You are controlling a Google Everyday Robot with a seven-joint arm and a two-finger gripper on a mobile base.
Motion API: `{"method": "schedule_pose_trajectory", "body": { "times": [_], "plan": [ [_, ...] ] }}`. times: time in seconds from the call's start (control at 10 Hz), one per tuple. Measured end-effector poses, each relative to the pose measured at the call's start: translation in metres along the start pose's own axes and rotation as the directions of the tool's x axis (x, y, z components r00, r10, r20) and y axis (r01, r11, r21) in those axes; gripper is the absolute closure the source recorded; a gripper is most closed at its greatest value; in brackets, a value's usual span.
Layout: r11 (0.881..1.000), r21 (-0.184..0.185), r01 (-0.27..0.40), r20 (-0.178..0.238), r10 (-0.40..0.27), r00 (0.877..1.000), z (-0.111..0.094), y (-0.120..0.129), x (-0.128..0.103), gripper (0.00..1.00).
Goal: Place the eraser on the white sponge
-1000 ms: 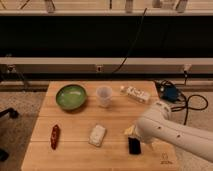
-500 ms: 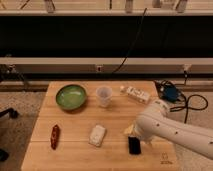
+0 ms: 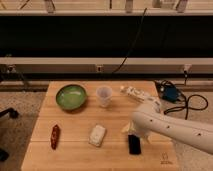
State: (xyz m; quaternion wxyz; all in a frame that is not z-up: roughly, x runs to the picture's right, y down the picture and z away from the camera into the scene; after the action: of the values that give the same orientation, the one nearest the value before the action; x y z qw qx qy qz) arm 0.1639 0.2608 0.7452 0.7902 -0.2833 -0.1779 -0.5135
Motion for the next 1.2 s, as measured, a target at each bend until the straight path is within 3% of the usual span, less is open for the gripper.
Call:
{"method": "schedule_pose_trajectory", "body": {
  "times": [0.5,1.2],
  "plan": [
    [0.999,-0.032,0.0,0.033,0.001,0.999,0.024,0.0,0.003,0.25],
    [0.996,-0.087,0.017,0.054,-0.012,0.998,0.036,0.002,0.001,0.94]
  ]
}}
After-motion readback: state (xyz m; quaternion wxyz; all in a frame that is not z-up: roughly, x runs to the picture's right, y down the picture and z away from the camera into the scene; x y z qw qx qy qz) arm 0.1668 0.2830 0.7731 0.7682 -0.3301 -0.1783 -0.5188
